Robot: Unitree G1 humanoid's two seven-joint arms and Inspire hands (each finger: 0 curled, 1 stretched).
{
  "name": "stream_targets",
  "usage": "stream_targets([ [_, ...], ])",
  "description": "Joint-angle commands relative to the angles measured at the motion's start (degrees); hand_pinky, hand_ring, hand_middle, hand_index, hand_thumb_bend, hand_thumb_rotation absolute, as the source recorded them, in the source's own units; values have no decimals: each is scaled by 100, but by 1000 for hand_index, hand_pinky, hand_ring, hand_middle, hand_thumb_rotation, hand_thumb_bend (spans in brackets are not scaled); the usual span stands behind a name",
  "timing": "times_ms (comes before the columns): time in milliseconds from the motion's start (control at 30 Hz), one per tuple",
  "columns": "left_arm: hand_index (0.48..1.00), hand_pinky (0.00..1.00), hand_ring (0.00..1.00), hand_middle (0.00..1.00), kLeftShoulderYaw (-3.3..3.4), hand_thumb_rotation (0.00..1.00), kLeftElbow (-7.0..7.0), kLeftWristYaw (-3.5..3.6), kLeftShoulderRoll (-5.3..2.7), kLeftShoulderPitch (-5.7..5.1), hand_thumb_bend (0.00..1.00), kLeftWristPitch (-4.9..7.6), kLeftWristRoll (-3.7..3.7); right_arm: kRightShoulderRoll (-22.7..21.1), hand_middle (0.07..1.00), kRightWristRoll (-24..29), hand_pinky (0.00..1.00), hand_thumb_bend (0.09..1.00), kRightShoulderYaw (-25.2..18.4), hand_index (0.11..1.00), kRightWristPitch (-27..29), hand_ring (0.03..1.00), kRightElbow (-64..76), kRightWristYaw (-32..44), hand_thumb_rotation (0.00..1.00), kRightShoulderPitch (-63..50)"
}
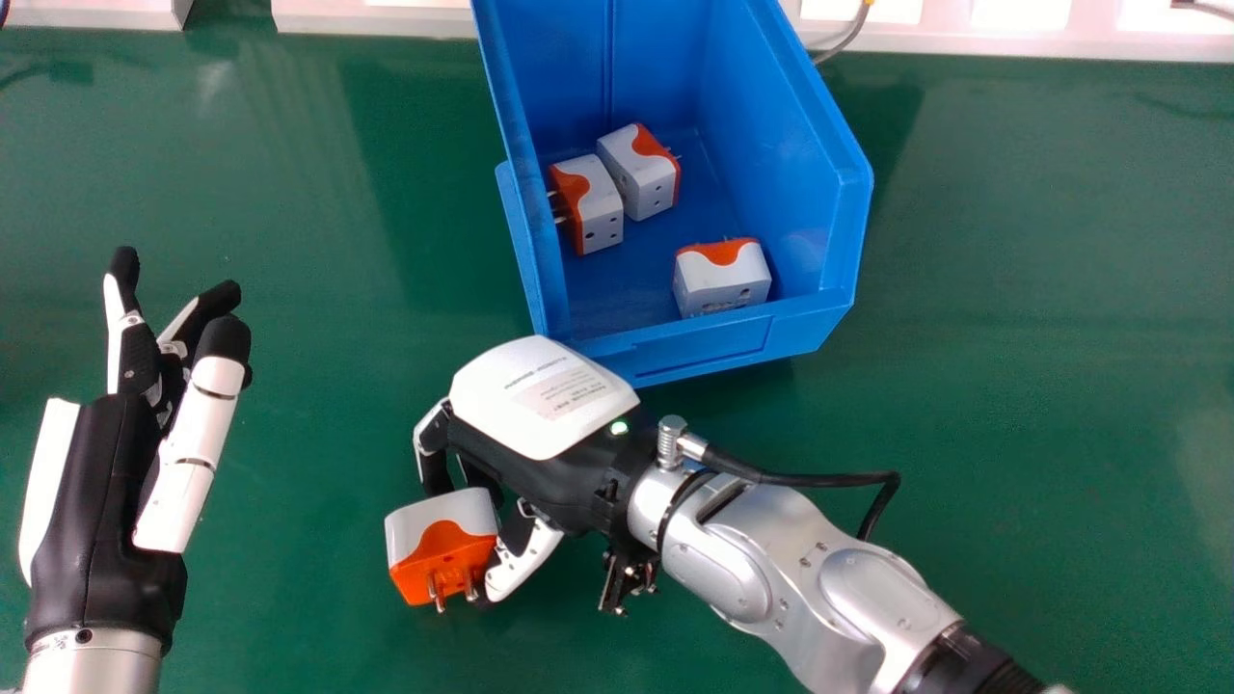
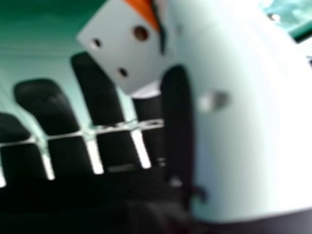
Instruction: Pick all objects and put in blue box
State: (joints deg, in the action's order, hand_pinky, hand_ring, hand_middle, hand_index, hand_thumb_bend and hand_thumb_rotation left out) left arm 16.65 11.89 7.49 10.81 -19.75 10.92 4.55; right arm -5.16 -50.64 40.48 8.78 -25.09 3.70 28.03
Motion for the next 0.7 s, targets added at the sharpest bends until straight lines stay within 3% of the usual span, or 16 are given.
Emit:
stream_targets([
  [0, 890, 851, 905, 908, 51, 839, 34, 18, 64, 41, 563, 63, 42, -9, 315, 153, 124, 490, -97, 482, -33, 195, 284, 60, 128, -77],
  [67, 890, 847, 905, 909, 46, 841, 30, 22, 62, 43, 550, 78, 39, -30, 312, 226, 127, 490, -124, 482, -31, 198, 349, 95, 125, -128],
  [200, 891, 853, 905, 908, 40, 846, 60, -6, 61, 34, 560, 5, -1, -55, 406, 253, 162, 503, -160, 520, -157, 246, 508, 259, 10, -183],
  [433, 895, 852, 905, 909, 59, 848, 18, 21, 100, 44, 584, 39, -4, -112, 442, 364, 146, 505, -305, 511, -322, 231, 1076, 273, 0, -532],
  [667, 894, 862, 908, 909, 131, 843, -162, 104, 193, 140, 581, 78, 111, -400, 425, 483, 167, 501, -469, 528, -261, 258, 1973, 406, 0, -951],
])
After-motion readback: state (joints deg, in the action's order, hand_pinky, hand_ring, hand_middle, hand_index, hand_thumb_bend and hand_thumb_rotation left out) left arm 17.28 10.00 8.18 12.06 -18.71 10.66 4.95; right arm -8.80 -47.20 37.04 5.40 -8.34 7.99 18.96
